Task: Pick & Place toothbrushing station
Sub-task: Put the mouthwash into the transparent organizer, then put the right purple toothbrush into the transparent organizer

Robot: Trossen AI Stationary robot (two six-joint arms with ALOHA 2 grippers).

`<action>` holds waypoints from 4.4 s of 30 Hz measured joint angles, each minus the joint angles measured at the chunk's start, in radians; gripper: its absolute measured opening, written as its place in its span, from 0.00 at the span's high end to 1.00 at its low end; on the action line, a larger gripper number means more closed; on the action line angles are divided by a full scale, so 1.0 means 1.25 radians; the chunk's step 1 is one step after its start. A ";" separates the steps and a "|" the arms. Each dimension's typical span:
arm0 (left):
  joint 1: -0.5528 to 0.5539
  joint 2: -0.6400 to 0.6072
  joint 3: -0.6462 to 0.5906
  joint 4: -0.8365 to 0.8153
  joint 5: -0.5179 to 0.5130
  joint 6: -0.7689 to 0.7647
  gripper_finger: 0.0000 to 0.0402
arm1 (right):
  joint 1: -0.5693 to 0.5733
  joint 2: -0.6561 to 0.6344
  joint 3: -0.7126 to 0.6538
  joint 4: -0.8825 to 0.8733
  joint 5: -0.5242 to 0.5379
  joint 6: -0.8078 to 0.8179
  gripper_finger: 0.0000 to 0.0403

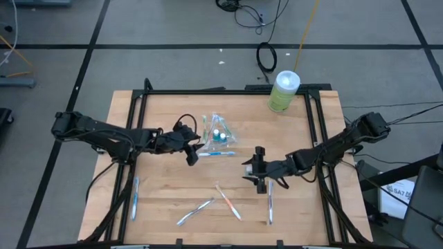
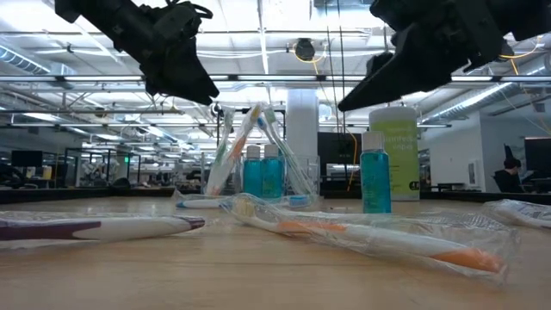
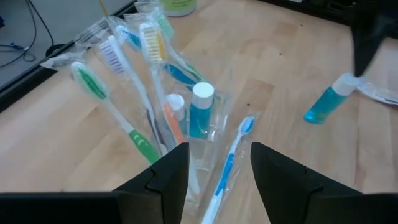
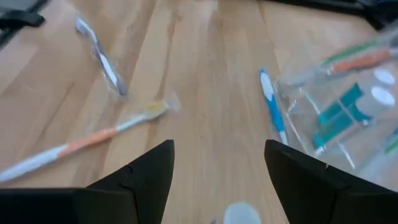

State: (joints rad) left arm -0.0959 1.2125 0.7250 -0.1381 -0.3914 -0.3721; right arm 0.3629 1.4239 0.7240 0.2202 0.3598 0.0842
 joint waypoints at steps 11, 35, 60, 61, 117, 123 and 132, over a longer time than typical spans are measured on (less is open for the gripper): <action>-0.010 0.000 0.000 0.000 0.000 -0.016 0.55 | -0.003 0.000 -0.066 0.013 0.068 0.103 0.40; -0.020 0.000 0.000 0.000 -0.001 -0.019 0.55 | -0.034 0.001 -0.160 0.179 -0.020 0.111 0.64; -0.020 -0.001 0.000 0.011 0.003 0.002 0.55 | -0.111 0.001 -0.172 0.584 -0.018 -0.051 0.76; -0.020 -0.007 0.000 0.013 0.009 0.004 0.55 | -0.121 0.001 -0.170 0.614 -0.019 -0.064 0.76; -0.023 -0.240 0.000 -0.104 -0.043 0.046 0.55 | -0.343 0.282 0.118 0.384 -0.185 -0.062 0.49; -0.024 -0.240 0.000 -0.135 -0.043 0.039 0.55 | -0.324 0.241 0.119 0.395 -0.186 -0.062 0.48; -0.036 -0.240 0.000 -0.165 -0.043 0.018 0.55 | -0.188 0.098 0.118 0.152 -0.188 0.053 0.50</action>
State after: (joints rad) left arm -0.1407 0.9119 0.7246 -0.3439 -0.4454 -0.3496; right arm 0.1281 1.5468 0.8719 0.4101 0.1245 0.1505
